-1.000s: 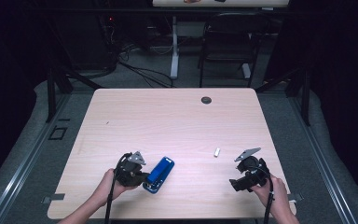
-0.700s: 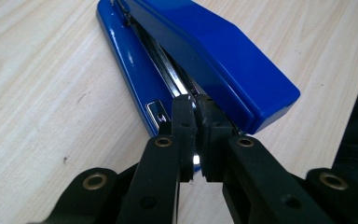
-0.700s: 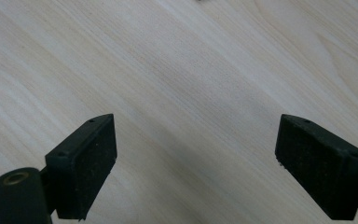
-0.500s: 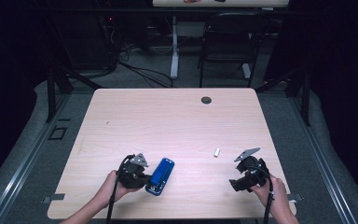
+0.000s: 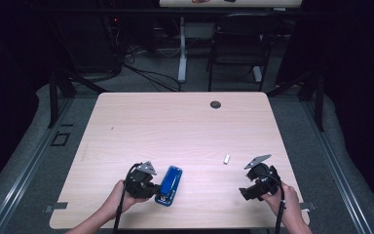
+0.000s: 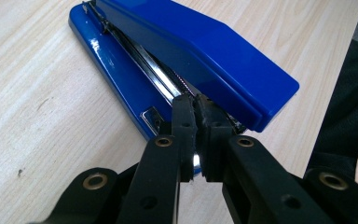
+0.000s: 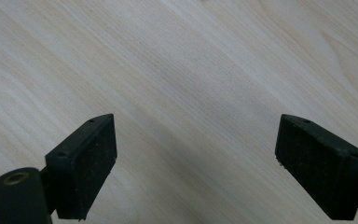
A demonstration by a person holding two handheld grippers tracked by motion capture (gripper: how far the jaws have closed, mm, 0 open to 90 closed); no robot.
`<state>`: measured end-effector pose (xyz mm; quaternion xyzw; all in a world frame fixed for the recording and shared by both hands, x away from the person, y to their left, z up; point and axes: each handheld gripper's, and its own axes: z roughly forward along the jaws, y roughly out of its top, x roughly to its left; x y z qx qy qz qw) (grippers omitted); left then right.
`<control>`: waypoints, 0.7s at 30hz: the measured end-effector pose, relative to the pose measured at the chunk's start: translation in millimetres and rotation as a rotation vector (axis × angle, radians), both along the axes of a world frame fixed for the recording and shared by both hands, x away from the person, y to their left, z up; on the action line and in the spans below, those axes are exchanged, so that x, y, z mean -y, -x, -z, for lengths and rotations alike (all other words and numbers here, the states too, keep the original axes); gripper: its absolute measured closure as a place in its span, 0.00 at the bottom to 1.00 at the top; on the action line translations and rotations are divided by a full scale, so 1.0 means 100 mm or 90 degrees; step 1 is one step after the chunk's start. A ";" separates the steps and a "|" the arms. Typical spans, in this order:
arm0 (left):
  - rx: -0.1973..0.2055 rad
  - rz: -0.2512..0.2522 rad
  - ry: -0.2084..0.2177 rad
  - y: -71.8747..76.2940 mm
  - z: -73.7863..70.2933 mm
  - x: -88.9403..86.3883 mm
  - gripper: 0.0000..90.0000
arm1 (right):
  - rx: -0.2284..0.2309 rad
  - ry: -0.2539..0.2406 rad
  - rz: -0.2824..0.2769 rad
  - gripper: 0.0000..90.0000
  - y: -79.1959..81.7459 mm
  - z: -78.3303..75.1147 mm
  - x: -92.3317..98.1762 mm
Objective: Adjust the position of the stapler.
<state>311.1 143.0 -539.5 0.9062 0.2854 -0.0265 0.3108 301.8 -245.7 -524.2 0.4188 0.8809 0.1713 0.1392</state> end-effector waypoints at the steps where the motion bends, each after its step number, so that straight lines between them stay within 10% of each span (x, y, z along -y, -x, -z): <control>1: -0.002 0.001 0.002 0.00 0.00 0.00 0.96 | 0.000 0.000 0.000 0.13 0.00 0.00 0.00; 21: 0.010 0.024 -0.036 0.08 -0.03 -0.10 0.95 | 0.006 0.004 -0.002 0.14 0.02 -0.02 0.00</control>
